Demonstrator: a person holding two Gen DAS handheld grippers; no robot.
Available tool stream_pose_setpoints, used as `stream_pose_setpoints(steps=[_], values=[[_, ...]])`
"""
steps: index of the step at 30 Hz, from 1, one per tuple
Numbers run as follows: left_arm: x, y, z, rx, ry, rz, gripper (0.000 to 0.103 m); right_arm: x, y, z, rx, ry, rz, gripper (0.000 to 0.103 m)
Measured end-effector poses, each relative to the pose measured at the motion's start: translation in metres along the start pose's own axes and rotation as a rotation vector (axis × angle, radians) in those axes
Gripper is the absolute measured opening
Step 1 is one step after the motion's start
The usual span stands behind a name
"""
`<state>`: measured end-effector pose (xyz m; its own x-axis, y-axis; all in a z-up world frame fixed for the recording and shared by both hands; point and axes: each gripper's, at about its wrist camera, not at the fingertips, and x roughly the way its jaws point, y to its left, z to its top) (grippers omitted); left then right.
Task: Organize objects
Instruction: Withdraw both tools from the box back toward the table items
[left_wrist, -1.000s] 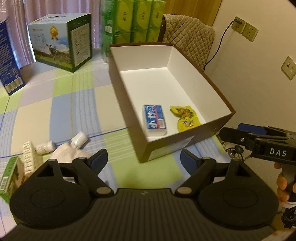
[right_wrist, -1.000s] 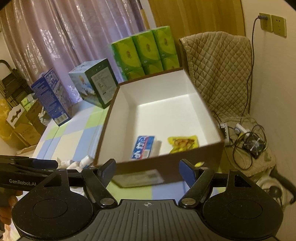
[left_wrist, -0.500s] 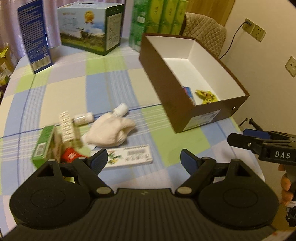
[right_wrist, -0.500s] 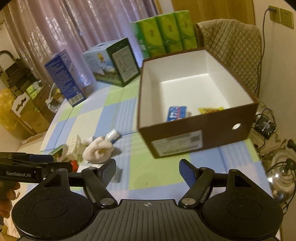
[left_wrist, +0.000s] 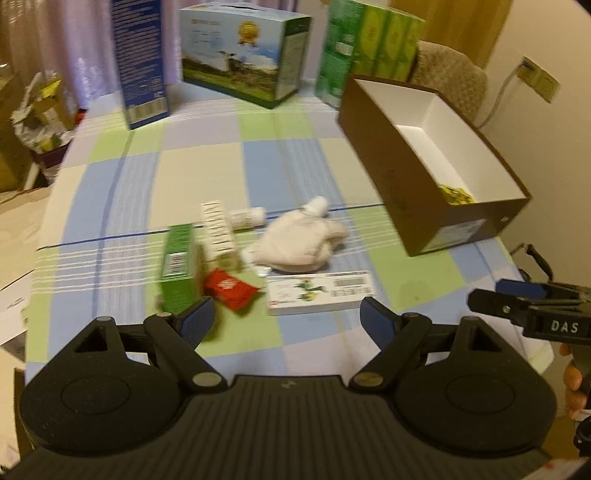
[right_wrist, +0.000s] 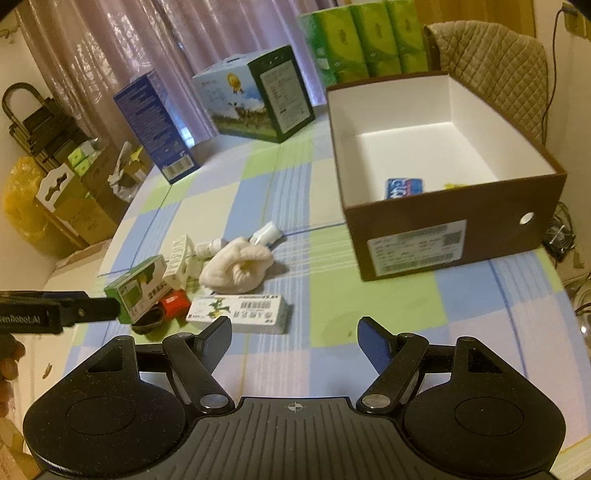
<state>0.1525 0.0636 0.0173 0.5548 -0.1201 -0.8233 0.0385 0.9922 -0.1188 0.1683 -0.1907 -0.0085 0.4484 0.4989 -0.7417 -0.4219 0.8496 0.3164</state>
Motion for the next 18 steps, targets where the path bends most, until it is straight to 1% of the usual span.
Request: stream_pose_setpoints(steps=[5, 11, 18], values=[[-0.001, 0.025, -0.001, -0.043, -0.002, 0.055, 0.082, 0.014, 0.006, -0.004, -0.012, 0.019, 0.020, 0.072], [0.002, 0.043, -0.002, -0.073, 0.001, 0.094, 0.082, 0.033, 0.016, -0.003, -0.068, 0.039, 0.049, 0.072], [0.020, 0.059, 0.011, -0.071, 0.022, 0.140, 0.081, 0.053, 0.015, 0.008, -0.101, 0.051, 0.044, 0.072]])
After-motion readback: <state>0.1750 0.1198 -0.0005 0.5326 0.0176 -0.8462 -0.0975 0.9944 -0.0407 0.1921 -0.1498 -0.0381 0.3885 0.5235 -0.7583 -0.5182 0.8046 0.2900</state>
